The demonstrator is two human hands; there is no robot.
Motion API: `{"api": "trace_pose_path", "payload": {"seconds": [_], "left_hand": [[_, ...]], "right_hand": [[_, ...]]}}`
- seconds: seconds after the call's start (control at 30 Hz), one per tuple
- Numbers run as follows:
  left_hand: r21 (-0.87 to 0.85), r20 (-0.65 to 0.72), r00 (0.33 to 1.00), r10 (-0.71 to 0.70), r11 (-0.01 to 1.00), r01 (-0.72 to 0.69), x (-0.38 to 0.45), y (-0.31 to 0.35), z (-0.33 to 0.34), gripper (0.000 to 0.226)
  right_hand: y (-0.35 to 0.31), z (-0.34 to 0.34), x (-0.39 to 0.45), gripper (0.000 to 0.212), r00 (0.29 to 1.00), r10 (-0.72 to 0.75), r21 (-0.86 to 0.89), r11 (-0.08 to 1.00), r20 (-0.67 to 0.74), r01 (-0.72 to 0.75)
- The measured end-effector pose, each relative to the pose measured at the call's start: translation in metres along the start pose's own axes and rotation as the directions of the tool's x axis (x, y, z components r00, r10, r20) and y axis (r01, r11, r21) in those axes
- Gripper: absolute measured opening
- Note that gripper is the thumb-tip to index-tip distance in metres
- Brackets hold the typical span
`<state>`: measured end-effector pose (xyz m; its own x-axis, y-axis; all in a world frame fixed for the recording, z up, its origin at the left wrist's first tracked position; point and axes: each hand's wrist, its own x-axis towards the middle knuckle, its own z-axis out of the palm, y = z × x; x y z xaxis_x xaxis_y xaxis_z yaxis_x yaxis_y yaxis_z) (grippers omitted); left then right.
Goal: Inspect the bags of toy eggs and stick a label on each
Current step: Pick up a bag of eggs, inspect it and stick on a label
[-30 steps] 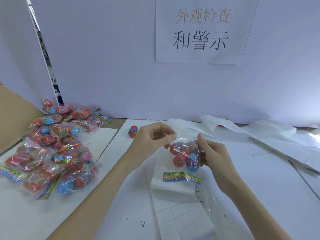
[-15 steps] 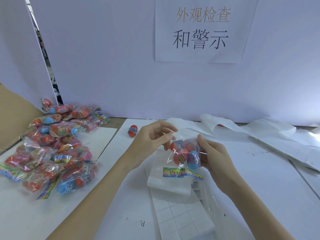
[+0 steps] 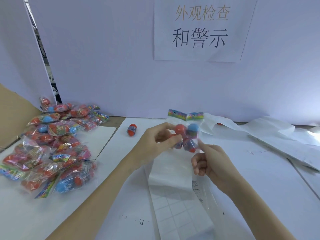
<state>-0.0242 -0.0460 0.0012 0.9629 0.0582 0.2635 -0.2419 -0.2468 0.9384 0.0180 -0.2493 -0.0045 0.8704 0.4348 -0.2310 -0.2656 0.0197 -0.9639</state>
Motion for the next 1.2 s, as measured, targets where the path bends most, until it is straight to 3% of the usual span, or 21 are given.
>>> {"api": "trace_pose_path", "payload": {"seconds": [0.1, 0.23, 0.3, 0.4, 0.6, 0.77, 0.87, 0.97, 1.07, 1.2], "left_hand": [[-0.008, -0.098, 0.993, -0.066, 0.998, 0.065, 0.002, -0.002, 0.0, 0.017], [-0.144, -0.155, 0.98, -0.127, 0.984, 0.105, 0.005, -0.004, 0.001, 0.027], [-0.234, -0.16, 0.972, -0.171, 0.963, 0.13, 0.005, -0.002, 0.001, 0.034], [-0.208, -0.165, 0.971, -0.175, 0.968, 0.139, 0.003, -0.001, 0.003, 0.042], [-0.276, -0.253, 0.948, -0.192, 0.954, 0.12, 0.006, -0.003, 0.002, 0.021], [-0.221, -0.319, 0.936, -0.148, 0.972, 0.078, 0.006, 0.0, -0.002, 0.013], [-0.154, -0.297, 0.95, -0.099, 0.986, 0.055, 0.004, 0.003, -0.006, 0.01], [-0.124, -0.193, 0.979, -0.059, 0.992, 0.035, 0.001, 0.004, -0.007, 0.011], [-0.192, -0.122, 0.989, -0.084, 0.98, 0.059, 0.001, 0.004, -0.002, 0.02], [-0.18, -0.236, 0.964, -0.119, 0.981, 0.077, 0.003, 0.002, 0.003, 0.018]], "right_hand": [[-0.004, 0.004, -0.002, 0.051, 0.996, -0.093, -0.082, 0.992, 0.01, 0.094], [-0.002, 0.008, -0.004, 0.034, 0.974, -0.226, -0.238, 0.944, 0.029, 0.227], [0.0, 0.007, -0.003, 0.028, 0.97, -0.241, -0.251, 0.938, 0.019, 0.238], [0.001, 0.006, -0.002, 0.027, 0.971, -0.237, -0.27, 0.933, 0.033, 0.237], [0.003, 0.008, -0.001, 0.033, 0.978, -0.193, -0.333, 0.92, 0.08, 0.208], [0.014, 0.008, 0.002, 0.024, 0.948, -0.288, -0.549, 0.774, 0.136, 0.315], [0.015, 0.008, 0.003, 0.012, 0.917, -0.393, -0.562, 0.743, 0.075, 0.364], [0.011, 0.006, 0.004, 0.014, 0.882, -0.471, -0.509, 0.755, 0.017, 0.413], [0.01, 0.005, 0.004, 0.016, 0.849, -0.529, -0.509, 0.735, -0.016, 0.448], [0.013, 0.007, 0.007, 0.024, 0.839, -0.544, -0.559, 0.701, -0.018, 0.443]]}}
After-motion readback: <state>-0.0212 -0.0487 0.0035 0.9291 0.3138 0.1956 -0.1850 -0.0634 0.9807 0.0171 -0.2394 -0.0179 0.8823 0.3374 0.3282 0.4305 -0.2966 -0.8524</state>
